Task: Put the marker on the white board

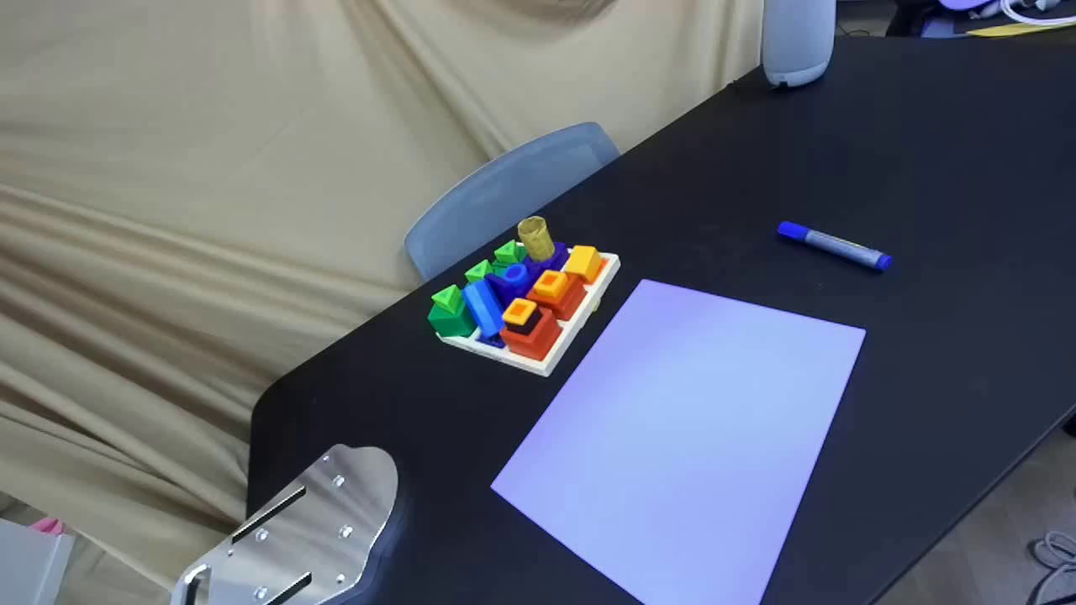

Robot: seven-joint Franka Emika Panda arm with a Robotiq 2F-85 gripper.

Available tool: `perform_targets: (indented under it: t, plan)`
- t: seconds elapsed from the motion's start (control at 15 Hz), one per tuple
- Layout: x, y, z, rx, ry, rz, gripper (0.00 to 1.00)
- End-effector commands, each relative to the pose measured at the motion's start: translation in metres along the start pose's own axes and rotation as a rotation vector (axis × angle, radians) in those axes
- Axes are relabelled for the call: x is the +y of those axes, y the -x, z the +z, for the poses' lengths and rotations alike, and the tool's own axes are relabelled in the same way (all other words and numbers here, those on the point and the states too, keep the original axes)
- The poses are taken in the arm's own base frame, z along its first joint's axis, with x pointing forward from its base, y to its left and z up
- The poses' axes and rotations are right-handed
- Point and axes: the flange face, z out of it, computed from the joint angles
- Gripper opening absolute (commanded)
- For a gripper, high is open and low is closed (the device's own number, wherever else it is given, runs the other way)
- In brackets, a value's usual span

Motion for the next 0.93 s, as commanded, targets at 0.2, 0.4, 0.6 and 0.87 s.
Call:
perform_targets:
  t: [0.2, 0.4, 0.6, 0.87]
  plan:
    - [0.0, 0.0, 0.0, 0.0, 0.0, 0.0, 1.0]
    - [0.0, 0.0, 0.0, 0.0, 0.0, 0.0, 1.0]
    - [0.0, 0.0, 0.0, 0.0, 0.0, 0.0, 1.0]
    - [-0.013, -0.014, 0.003, 0.081, -0.031, 0.018, 1.0]
